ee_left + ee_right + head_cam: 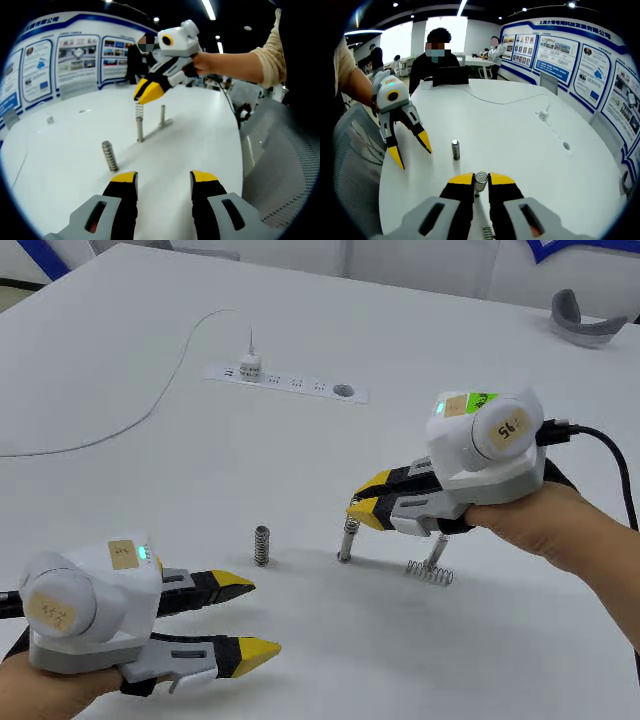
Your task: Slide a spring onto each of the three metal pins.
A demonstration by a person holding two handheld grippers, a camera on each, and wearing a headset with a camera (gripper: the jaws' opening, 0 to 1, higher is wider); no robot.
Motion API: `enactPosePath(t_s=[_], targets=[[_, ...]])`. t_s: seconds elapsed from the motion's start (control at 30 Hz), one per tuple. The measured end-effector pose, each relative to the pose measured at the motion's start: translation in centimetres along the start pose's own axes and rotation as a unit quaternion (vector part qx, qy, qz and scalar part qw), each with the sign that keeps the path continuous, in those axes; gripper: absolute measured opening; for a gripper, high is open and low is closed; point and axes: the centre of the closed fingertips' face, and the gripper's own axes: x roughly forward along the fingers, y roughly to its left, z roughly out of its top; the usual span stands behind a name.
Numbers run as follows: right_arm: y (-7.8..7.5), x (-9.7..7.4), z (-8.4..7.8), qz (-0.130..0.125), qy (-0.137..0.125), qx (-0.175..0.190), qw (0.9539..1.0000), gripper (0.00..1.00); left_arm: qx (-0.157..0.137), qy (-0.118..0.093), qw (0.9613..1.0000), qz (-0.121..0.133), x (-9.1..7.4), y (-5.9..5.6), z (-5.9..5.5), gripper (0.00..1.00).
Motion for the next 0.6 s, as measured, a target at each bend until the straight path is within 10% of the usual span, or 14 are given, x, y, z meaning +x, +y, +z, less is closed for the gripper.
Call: enactPosePath(t_s=[0.6], targets=[[0.2,1.6,-1.7,0.000,0.010,0.017,0.9998,0.12,-0.004,0.002,1.0000,-0.004,0.1,-0.3,-0.2,0.41]])
